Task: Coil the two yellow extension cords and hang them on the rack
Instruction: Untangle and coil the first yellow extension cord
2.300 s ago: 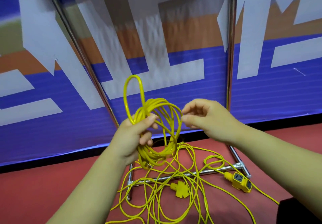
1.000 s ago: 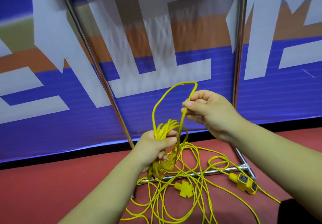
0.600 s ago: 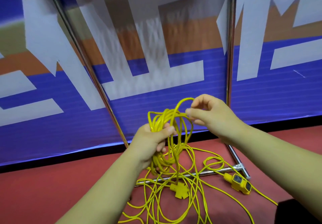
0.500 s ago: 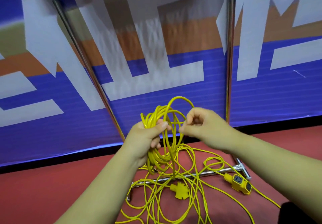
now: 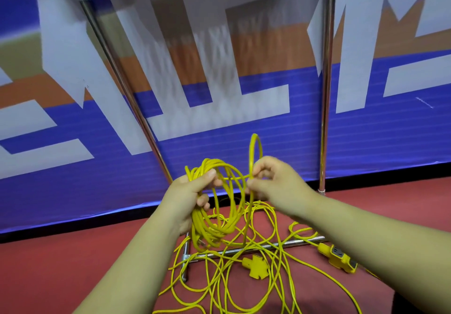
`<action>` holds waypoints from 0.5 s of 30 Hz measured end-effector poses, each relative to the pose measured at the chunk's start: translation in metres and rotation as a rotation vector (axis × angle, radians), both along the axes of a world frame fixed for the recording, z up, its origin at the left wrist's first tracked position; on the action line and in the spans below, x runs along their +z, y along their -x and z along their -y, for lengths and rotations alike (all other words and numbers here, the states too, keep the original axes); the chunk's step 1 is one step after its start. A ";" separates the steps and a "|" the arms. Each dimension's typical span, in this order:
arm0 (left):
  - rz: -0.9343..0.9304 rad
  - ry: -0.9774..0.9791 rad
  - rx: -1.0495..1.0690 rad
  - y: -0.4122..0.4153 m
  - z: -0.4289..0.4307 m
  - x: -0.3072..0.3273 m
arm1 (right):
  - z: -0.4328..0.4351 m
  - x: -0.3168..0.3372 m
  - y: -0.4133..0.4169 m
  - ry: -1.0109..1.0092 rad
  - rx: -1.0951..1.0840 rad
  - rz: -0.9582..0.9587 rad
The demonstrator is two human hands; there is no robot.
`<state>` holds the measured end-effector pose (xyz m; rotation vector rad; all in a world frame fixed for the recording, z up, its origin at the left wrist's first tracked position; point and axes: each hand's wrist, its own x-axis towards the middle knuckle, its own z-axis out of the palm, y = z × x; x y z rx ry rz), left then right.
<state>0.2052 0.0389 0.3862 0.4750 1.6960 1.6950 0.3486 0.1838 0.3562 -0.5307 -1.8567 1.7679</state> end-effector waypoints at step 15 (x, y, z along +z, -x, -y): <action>0.139 -0.048 0.193 0.037 0.024 -0.010 | -0.030 -0.020 0.002 -0.818 0.056 0.645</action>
